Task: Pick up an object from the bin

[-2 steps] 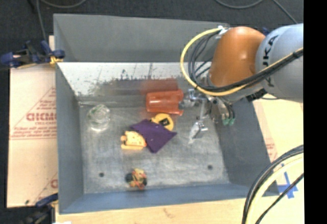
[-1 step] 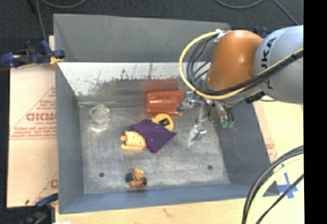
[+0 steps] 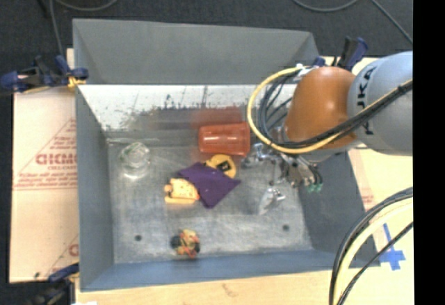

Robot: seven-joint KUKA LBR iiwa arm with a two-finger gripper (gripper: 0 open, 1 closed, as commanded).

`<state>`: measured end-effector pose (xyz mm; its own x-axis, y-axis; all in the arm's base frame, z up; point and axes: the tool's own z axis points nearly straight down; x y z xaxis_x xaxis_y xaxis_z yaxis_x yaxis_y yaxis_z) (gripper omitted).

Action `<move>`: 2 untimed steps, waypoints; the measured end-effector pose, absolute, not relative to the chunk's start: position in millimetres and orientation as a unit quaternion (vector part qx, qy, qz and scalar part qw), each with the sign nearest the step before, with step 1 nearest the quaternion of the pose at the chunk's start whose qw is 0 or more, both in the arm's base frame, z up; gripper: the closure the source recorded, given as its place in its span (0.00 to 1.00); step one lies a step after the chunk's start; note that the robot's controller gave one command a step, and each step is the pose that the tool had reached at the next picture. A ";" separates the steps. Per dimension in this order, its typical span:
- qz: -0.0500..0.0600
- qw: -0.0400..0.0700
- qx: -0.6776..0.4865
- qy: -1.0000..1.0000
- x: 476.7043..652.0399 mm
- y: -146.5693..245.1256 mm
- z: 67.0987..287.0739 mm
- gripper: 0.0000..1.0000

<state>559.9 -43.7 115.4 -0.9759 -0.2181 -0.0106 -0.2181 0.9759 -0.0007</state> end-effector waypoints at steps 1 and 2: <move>-0.001 0.000 -0.029 1.000 621.6 40.4 81.6 1.00; -0.001 0.000 -0.029 1.000 621.8 40.5 81.7 1.00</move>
Offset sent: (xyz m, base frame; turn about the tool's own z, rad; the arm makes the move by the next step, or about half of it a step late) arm 0.0000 0.0000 0.0000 0.0000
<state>621.8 40.5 81.7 -0.9983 -0.0578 -0.0002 -0.0578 0.9983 -0.0013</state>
